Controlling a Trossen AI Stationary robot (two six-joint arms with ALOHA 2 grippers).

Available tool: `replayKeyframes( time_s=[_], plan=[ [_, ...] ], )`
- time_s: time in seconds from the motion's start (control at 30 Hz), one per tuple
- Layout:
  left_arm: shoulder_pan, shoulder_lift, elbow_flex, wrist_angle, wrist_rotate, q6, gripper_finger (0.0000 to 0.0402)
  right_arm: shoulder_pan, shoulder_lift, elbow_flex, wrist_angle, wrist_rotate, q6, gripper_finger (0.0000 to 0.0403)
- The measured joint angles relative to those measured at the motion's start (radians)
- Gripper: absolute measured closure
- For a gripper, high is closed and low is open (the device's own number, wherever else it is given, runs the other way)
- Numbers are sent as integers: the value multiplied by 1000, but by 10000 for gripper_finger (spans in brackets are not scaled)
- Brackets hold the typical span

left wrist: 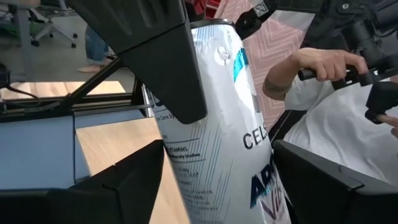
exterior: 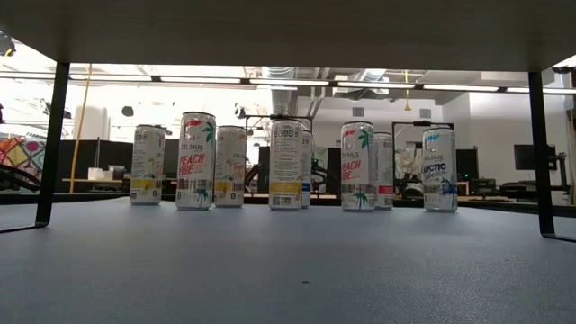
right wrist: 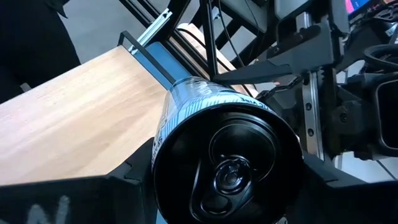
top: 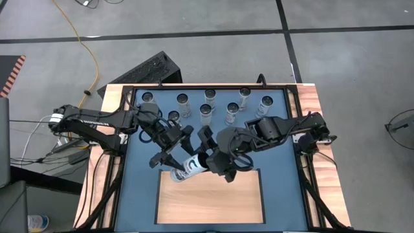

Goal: Place canned beverage on shelf
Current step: Put the bottom right white blue soda can on the shelf

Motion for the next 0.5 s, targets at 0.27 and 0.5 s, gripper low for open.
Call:
replayKeyframes(
  time_s=[0.27,0.5],
  plan=[
    [0,2,0,5,-33,-40,81,-10,0,0,10,13,-11,168],
    [5,2,0,-3,-25,-56,80,-28,0,0,13,-21,-23,168]
  ],
)
